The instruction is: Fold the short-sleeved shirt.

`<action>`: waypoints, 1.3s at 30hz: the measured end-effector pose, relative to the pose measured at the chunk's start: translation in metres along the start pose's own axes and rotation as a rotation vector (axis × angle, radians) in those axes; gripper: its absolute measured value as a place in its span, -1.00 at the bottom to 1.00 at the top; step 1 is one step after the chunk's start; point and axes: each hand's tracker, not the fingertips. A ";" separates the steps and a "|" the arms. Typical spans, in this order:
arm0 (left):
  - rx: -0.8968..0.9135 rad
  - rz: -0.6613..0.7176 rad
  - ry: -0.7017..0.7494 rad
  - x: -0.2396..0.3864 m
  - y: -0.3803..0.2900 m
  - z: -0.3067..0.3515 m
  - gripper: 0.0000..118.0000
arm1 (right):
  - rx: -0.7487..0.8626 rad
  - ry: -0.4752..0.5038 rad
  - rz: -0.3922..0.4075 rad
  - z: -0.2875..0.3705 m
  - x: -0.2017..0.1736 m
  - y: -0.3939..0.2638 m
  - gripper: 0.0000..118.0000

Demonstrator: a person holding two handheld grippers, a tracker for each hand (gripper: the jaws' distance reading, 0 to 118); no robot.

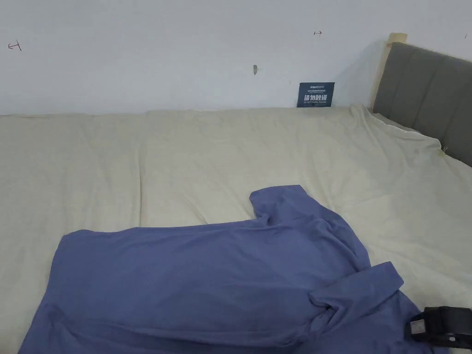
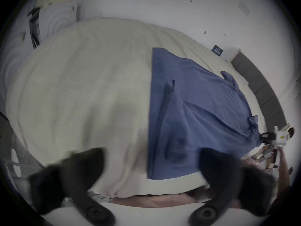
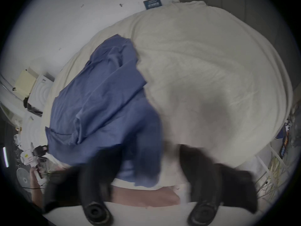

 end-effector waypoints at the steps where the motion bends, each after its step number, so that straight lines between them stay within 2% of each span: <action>1: 0.008 0.000 0.030 0.000 0.001 0.004 0.97 | 0.046 -0.007 0.012 0.009 0.001 0.001 0.73; 2: 0.033 -0.017 0.064 -0.001 0.003 0.011 0.97 | 0.091 0.008 0.003 0.018 0.001 0.001 0.73; 4: 0.025 -0.006 0.033 0.003 0.006 0.016 0.97 | 0.142 0.028 -0.015 0.036 -0.006 0.000 0.73; 7: 0.044 0.005 -0.005 0.013 0.002 0.034 0.97 | 0.209 0.136 -0.013 0.061 -0.027 -0.008 0.73; 8: 0.046 0.008 -0.019 0.018 0.000 0.038 0.95 | 0.227 0.175 0.001 0.067 -0.037 -0.012 0.72; 9: 0.076 0.008 -0.075 0.021 -0.003 0.041 0.80 | 0.270 0.218 0.018 0.073 -0.047 -0.017 0.66; 10: 0.120 0.000 -0.112 0.022 -0.005 0.042 0.34 | 0.307 0.255 0.042 0.078 -0.057 -0.021 0.36; 11: 0.171 -0.019 -0.116 0.030 -0.009 0.047 -0.13 | 0.354 0.292 0.064 0.082 -0.068 -0.026 -0.10; 12: 0.203 -0.046 -0.070 0.039 -0.012 0.049 -0.70 | 0.377 0.317 0.092 0.084 -0.077 -0.028 -0.78; 13: 0.228 -0.080 -0.020 0.048 -0.014 0.050 -0.99 | 0.398 0.338 0.102 0.084 -0.088 -0.032 -1.00; 14: 0.237 -0.100 -0.004 0.052 -0.014 0.045 -0.99 | 0.418 0.313 0.118 0.082 -0.098 -0.034 -1.00; 17: 0.290 -0.067 -0.111 0.057 -0.009 0.053 -0.99 | 0.455 0.364 0.143 0.084 -0.109 -0.027 -1.00; 20: 0.381 -0.082 -0.115 0.062 0.007 0.064 -0.99 | 0.467 0.375 0.157 0.085 -0.123 -0.018 -1.00; 22: 0.373 -0.115 -0.107 0.068 0.036 0.062 -0.99 | 0.455 0.397 0.155 0.082 -0.131 -0.015 -1.00; 25: 0.271 -0.134 -0.017 0.071 0.110 0.034 -0.99 | 0.436 0.510 0.134 0.074 -0.137 -0.006 -1.00; 26: 0.228 -0.101 -0.054 0.068 0.137 0.020 -0.99 | 0.424 0.540 0.134 0.070 -0.137 -0.001 -1.00; 27: 0.193 -0.056 -0.124 0.062 0.163 0.004 -0.99 | 0.408 0.538 0.133 0.066 -0.138 0.004 -1.00; 30: 0.093 -0.040 -0.131 0.056 0.222 -0.053 -0.98 | 0.388 0.496 0.154 0.055 -0.144 0.010 -1.00; 31: 0.052 -0.052 -0.112 0.056 0.235 -0.072 -0.82 | 0.374 0.486 0.165 0.052 -0.144 0.014 -1.00; 32: 0.022 -0.047 -0.116 0.053 0.247 -0.091 -0.40 | 0.359 0.476 0.171 0.048 -0.144 0.017 -1.00; 33: -0.016 -0.049 -0.139 0.050 0.257 -0.110 0.21 | 0.348 0.470 0.171 0.044 -0.147 0.016 -1.00; 34: -0.040 -0.017 -0.145 0.048 0.261 -0.125 0.93 | 0.334 0.468 0.167 0.039 -0.146 0.018 -1.00; 35: -0.068 -0.006 -0.120 0.048 0.264 -0.140 0.99 | 0.317 0.471 0.162 0.035 -0.146 0.021 -1.00; 36: -0.001 0.021 -0.153 0.048 0.267 -0.149 0.95 | 0.297 0.474 0.155 0.030 -0.146 0.023 -1.00; 39: -0.108 -0.024 -0.043 0.047 0.271 -0.175 0.95 | 0.259 0.463 0.139 0.015 -0.146 0.028 -1.00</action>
